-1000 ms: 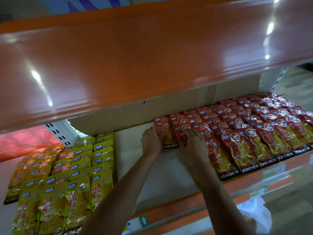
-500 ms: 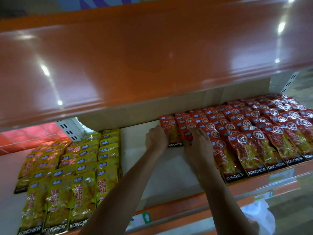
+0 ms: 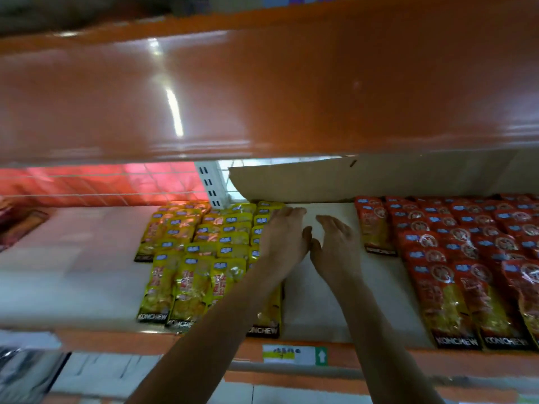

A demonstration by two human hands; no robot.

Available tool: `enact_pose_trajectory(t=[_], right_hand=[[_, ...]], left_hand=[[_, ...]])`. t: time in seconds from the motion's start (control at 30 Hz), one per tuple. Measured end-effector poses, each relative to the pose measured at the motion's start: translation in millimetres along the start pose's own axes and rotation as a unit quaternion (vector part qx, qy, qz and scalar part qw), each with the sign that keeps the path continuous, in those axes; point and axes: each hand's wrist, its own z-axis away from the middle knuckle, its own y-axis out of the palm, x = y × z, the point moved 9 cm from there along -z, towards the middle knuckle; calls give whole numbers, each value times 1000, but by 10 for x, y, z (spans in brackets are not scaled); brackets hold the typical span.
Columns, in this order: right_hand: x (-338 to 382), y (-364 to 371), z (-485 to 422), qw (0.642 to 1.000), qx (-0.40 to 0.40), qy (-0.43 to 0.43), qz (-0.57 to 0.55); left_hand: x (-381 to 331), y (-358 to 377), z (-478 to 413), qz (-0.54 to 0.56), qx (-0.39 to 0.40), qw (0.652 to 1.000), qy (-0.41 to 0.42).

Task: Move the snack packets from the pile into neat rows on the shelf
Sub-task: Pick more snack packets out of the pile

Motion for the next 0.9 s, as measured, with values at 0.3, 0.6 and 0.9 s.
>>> enact_pose_trajectory(t=[0.3, 0.6, 0.9], right_hand=[[1314, 952, 110, 993, 76, -89, -5], [2825, 2117, 299, 979, 125, -162, 3], [4181, 3362, 351, 953, 189, -233, 49]], left_hand=[[1339, -821, 472, -51, -84, 992, -75], [3005, -1622, 930, -88, -74, 977, -178], [4702, -2294, 1273, -134, -65, 951, -272]])
